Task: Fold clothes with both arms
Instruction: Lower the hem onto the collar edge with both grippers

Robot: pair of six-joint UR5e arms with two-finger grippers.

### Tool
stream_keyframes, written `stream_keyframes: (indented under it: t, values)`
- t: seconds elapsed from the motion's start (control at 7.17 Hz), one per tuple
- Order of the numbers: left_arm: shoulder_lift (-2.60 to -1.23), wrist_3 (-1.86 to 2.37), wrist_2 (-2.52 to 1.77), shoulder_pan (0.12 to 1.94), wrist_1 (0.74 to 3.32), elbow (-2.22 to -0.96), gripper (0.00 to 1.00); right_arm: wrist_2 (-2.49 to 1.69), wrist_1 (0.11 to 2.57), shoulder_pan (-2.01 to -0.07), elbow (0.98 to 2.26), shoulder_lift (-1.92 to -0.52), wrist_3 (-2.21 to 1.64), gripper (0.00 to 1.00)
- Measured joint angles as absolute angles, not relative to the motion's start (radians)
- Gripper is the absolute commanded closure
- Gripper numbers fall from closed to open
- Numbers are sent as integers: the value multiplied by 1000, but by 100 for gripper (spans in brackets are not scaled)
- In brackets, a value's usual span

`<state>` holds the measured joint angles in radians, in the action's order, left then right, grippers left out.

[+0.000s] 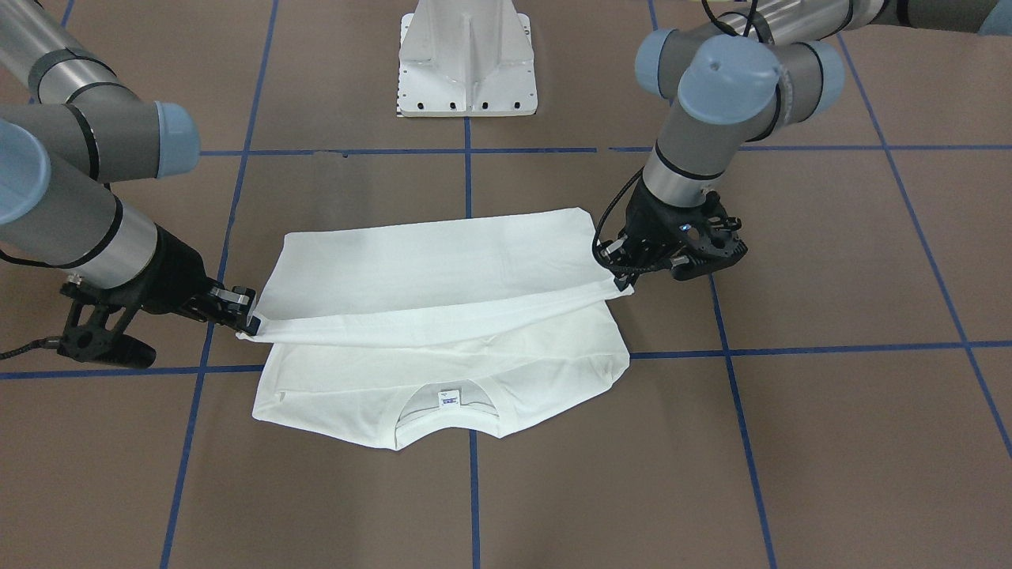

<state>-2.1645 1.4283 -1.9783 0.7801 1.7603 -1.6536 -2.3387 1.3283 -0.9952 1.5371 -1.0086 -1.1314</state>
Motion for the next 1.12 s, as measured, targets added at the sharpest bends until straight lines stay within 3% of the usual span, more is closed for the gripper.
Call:
stream_keyframes:
  t: [0.56, 1.12]
  values:
    - [-2236, 1435, -1980, 821, 1925, -1415, 100, -2316, 1327, -976, 1406, -942, -1048, 100]
    - [-2277, 1462, -1980, 824, 1981, -1330, 100, -2309, 1326, -968, 1386, -946, -1028, 100]
